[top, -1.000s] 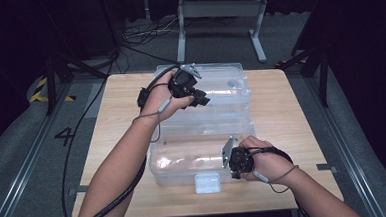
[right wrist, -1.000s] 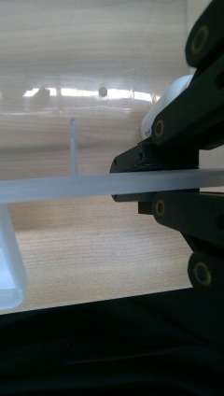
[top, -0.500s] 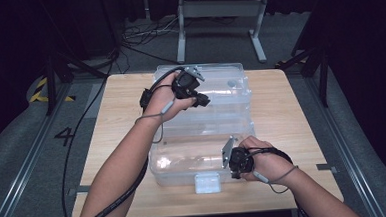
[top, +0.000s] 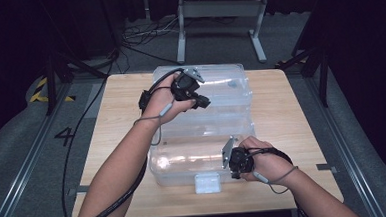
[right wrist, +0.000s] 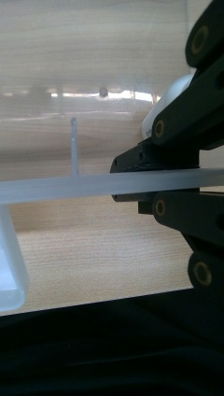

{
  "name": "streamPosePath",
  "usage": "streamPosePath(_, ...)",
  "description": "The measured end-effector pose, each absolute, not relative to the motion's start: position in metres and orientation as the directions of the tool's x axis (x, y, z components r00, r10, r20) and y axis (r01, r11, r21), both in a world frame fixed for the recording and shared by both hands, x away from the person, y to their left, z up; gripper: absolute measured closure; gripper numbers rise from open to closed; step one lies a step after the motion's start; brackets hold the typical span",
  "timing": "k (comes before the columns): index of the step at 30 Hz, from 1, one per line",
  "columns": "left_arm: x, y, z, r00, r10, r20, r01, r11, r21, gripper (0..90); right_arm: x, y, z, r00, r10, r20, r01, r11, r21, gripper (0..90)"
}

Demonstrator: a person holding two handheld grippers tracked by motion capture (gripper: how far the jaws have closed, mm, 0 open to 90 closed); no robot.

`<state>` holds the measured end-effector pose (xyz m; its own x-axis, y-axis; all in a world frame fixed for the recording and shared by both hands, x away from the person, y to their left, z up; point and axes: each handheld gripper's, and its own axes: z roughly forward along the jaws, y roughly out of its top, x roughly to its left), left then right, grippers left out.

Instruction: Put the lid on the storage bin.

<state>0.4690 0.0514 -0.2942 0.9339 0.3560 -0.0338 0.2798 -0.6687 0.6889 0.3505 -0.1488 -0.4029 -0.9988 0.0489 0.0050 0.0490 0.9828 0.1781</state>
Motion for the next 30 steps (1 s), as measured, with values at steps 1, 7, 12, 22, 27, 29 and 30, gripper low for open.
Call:
streamPosePath(1,0.468,0.052,-0.294,0.935,0.353,-0.035,0.279,-0.670,0.688,83.5,0.350,-0.149,-0.403,-0.999,0.050,0.004,0.050,0.983,0.178,86.9)
streamPosePath(7,0.461,0.052,-0.291,0.942,0.335,-0.034,0.266,-0.678,0.686,84.1,0.351,-0.149,-0.403,-0.999,0.051,0.006,0.052,0.983,0.178,86.8)
streamPosePath(12,0.456,0.052,-0.288,0.947,0.320,-0.038,0.262,-0.692,0.673,84.5,0.351,-0.149,-0.404,-0.999,0.049,0.004,0.049,0.982,0.183,86.8)
streamPosePath(22,0.447,0.049,-0.282,0.955,0.297,-0.020,0.243,-0.736,0.632,85.2,0.351,-0.149,-0.404,-0.999,0.050,0.007,0.050,0.981,0.186,86.7)
streamPosePath(27,0.441,0.047,-0.280,0.959,0.284,-0.015,0.234,-0.757,0.611,85.6,0.351,-0.149,-0.404,-0.999,0.050,0.006,0.050,0.982,0.182,86.7)
streamPosePath(29,0.440,0.047,-0.279,0.960,0.281,-0.014,0.231,-0.758,0.611,85.6,0.350,-0.149,-0.404,-0.998,0.056,0.010,0.056,0.981,0.185,86.7)
streamPosePath(30,0.439,0.046,-0.279,0.961,0.278,-0.015,0.229,-0.760,0.609,85.7,0.351,-0.149,-0.404,-0.999,0.050,0.007,0.050,0.981,0.187,86.7)
